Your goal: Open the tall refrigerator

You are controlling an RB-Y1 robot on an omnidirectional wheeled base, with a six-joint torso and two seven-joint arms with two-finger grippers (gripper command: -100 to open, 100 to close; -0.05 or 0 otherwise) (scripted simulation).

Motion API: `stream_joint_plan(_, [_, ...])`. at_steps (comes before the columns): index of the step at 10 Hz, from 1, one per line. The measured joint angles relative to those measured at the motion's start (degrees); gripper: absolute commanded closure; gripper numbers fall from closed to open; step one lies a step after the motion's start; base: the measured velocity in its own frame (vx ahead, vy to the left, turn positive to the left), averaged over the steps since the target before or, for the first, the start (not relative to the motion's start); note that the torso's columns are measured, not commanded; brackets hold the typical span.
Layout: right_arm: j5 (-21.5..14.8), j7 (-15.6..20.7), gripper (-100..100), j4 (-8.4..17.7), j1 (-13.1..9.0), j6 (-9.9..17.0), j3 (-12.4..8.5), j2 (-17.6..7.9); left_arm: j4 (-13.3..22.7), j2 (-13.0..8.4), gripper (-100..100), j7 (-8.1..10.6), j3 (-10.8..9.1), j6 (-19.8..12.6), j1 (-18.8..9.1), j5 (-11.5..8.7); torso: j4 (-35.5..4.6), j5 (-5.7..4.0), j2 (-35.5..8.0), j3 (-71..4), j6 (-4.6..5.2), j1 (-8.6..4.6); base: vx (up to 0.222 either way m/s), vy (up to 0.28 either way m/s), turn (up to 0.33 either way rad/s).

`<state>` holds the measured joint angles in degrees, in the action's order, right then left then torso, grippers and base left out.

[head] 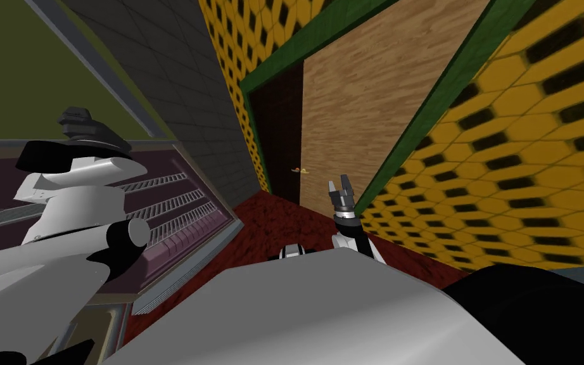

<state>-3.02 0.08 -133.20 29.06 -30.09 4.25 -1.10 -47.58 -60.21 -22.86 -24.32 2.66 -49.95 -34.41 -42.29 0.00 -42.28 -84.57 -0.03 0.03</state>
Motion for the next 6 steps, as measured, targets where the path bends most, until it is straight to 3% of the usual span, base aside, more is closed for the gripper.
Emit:
stream_joint_plan(1, [0.0, 0.0, 0, 0.0, 0.01, 0.0, -0.01, 0.0, 0.87, -1.24, -100, 0.6, 0.78, 0.62, 0.08, -0.46, 0.02, 0.03, 0.07, -0.04, -0.02, 0.07, -0.043, -0.028, -0.343])
stream_joint_plan(2, [0.0, 0.0, 0, 0.0, -0.01, 0.0, 0.0, 0.0, 1.87, -2.51, -100, 0.56, 0.15, 1.0, 0.42, -0.66, 0.05, 0.0, 0.05, -0.05, 0.13, -0.06, -0.052, -0.017, -0.212])
stream_joint_plan(3, [0.0, 0.0, 0, 0.0, 0.01, 0.0, 0.0, 0.0, 2.46, -3.6, -100, 0.35, -0.19, 1.22, 0.55, -0.75, 0.0, -0.02, 0.0, 0.0, -0.01, -0.04, -0.02, -0.003, -0.012])
stream_joint_plan(4, [0.0, 0.0, 0, 0.0, 0.01, 0.0, -0.01, 0.0, 2.5, -3.71, 100, 0.31, -0.21, 1.26, 0.55, -0.76, 0.01, 0.02, 0.05, -0.02, -0.01, 0.03, 0.046, 0.019, 0.412])
stream_joint_plan(5, [0.0, 0.0, 0, -0.01, 0.04, -0.01, -0.02, -0.01, 3.38, -3.57, 100, 1.52, 2.37, 2.07, -0.05, -1.27, 0.04, 0.06, 0.18, -0.1, -0.1, 0.14, 0.058, 0.02, 0.256])
stream_joint_plan(6, [0.0, 0.0, 0, 0.0, 0.02, 0.0, -0.01, -0.01, 2.49, -2.4, 100, 1.48, 2.01, 1.87, -0.31, -0.84, 0.08, 0.04, 0.17, -0.12, 0.09, 0.07, 0.062, 0.034, 0.376])
